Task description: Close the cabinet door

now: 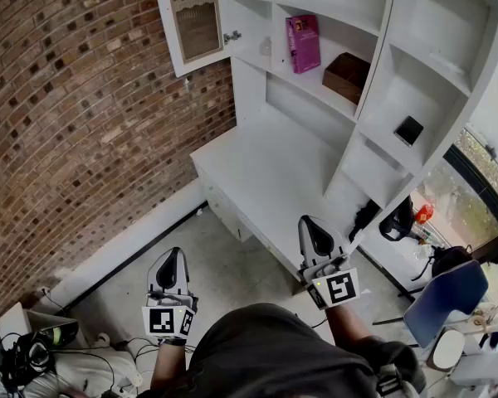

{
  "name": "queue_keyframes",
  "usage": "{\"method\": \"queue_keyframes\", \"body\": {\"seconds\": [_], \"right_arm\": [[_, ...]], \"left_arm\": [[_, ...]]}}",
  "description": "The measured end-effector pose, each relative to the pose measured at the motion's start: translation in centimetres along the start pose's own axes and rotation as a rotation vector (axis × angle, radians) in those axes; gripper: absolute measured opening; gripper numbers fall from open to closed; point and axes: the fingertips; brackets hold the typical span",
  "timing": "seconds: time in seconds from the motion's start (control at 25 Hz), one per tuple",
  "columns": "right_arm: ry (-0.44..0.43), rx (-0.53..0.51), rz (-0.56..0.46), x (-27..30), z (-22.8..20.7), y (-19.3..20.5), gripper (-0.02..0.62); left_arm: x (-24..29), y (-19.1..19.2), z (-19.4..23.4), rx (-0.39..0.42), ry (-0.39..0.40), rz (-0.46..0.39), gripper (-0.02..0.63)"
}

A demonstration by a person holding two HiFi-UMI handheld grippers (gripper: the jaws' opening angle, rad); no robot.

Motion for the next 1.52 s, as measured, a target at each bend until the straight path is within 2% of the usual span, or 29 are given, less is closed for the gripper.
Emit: {"method": "queue_keyframes", "body": {"seconds": [0.32, 0.52, 0.72, 0.8, 1.0, 1.08, 1.28, 1.52], "right_arm": [[0.034, 0.025, 0.045, 0.2, 0.2, 0.0, 0.000], [0.001, 0.045, 0.057, 0.5, 0.7, 0.2, 0.000], [-0.045, 0.026, -0.016, 0.3, 0.6, -0.2, 0.004], [-0.052, 0.024, -0.020, 0.4, 0.7, -0.6, 0.056], [-0.048, -0.006, -0.049, -0.1, 0.7, -1.1, 0.273], [-0.028, 0.006, -0.048, -0.4, 0.5, -1.1, 0.304], [-0.022, 0.030, -0.023, -0.7, -1.1, -0.4, 0.310], [-0.068, 0.039, -0.008, -0.7, -2.0, 0.6, 0.308]], "left_arm": [[0.1, 0.2, -0.2, 0.002, 0.011, 0.001, 0.002], [0.0, 0.3, -0.3, 0.002, 0.009, 0.010, 0.002], [-0.1, 0.4, -0.2, 0.003, 0.005, 0.013, 0.002], [-0.1, 0.4, -0.2, 0.003, 0.002, 0.015, 0.002], [-0.1, 0.7, -0.5, 0.007, 0.003, 0.021, 0.002], [0.0, 0.8, -0.7, 0.006, 0.004, 0.025, 0.002], [0.5, 0.9, -1.7, 0.012, 0.002, 0.036, 0.002], [0.8, 1.1, -3.0, 0.022, -0.018, 0.052, 0.002]]}}
Point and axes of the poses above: the fingertips, and each gripper's own axes: x forward along the fingers, z to its left, y out of its underside, and after that the axes turned 15 degrees about x, right-handed
